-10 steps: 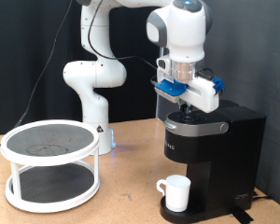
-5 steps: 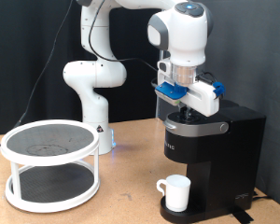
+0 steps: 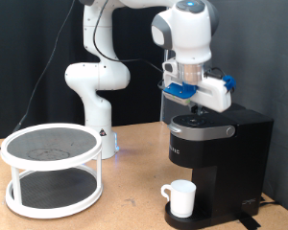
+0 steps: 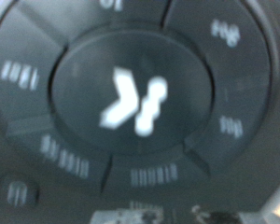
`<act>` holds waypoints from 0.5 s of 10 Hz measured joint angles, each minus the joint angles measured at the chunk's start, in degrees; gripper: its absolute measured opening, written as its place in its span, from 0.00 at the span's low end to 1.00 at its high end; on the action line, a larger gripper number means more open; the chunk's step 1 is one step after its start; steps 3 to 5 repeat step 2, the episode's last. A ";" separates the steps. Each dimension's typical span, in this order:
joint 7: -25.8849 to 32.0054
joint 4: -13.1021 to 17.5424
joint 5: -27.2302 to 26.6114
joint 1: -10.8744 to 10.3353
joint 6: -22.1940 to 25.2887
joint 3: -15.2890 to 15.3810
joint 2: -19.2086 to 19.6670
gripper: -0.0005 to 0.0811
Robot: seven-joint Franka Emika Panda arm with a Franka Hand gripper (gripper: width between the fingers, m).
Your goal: Make a cup of coffee with the keurig machine
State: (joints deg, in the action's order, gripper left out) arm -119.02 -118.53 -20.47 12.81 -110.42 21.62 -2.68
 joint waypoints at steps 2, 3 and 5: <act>2.91 -0.99 -4.04 0.13 1.18 -0.77 -3.82 0.01; 2.91 -0.99 -4.04 0.13 1.18 -0.77 -3.82 0.01; 2.91 -0.99 -4.04 0.13 1.18 -0.77 -3.82 0.01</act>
